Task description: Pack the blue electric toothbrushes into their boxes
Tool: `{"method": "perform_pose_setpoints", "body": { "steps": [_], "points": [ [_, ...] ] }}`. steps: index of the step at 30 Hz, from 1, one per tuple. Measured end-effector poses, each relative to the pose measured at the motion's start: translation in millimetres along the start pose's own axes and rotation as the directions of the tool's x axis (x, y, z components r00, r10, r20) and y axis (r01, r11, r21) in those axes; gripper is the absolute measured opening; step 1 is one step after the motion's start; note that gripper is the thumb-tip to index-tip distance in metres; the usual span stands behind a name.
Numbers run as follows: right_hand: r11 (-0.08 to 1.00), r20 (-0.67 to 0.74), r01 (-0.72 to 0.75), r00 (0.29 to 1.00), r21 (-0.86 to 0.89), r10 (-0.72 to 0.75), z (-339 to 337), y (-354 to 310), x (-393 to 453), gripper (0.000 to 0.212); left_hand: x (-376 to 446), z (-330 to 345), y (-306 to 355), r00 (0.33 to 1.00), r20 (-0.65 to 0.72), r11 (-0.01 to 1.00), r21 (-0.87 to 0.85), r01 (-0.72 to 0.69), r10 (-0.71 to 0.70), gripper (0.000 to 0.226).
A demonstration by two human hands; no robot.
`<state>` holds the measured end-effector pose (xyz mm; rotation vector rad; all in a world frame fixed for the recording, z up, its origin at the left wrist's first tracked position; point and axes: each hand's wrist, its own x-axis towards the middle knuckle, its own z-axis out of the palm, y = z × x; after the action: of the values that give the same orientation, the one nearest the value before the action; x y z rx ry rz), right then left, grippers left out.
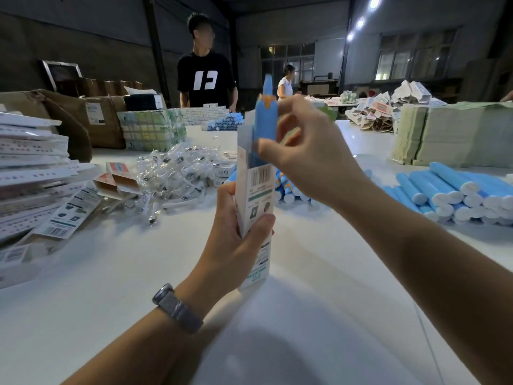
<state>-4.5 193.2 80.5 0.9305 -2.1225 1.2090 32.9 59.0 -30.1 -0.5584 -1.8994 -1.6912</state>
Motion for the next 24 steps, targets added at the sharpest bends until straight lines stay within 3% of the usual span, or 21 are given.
{"method": "perform_pose_setpoints", "body": {
  "steps": [3,4,7,9,15,19,22,24],
  "points": [
    [0.976,0.066,0.006,0.998,0.217,-0.021,5,6,-4,0.068,0,0,2,1.000,0.011,1.000,0.002,-0.024,0.024,0.031],
    [0.977,0.062,0.040,0.997,0.208,-0.054,7,7,-4,0.065,0,-1,2,1.000,0.010,1.000,0.006,-0.023,0.023,0.031],
    [0.992,-0.039,0.096,0.995,0.082,-0.093,13,11,-6,0.026,0,-4,2,1.000,0.001,1.000,0.007,-0.008,0.008,0.031],
    [0.992,-0.115,0.116,0.987,0.050,-0.109,16,14,-8,0.016,0,-5,2,1.000,0.008,1.000,0.014,-0.011,0.011,0.031],
    [0.975,-0.162,0.124,0.982,0.186,-0.094,26,17,-14,0.018,1,-9,2,0.999,0.025,0.997,0.069,-0.022,0.021,0.030],
    [0.954,-0.093,0.043,0.996,0.298,-0.015,38,18,-20,0.024,5,-23,1,1.000,-0.025,0.986,0.166,0.007,-0.003,0.028],
    [0.830,0.011,-0.110,0.992,0.547,0.124,47,16,-25,0.033,8,-33,0,0.995,-0.101,0.954,0.295,0.053,-0.024,0.028],
    [0.779,0.069,-0.142,0.990,0.610,0.126,54,17,-29,0.034,8,-35,1,0.985,-0.173,0.945,0.319,0.070,-0.015,0.034]
  ]
}}
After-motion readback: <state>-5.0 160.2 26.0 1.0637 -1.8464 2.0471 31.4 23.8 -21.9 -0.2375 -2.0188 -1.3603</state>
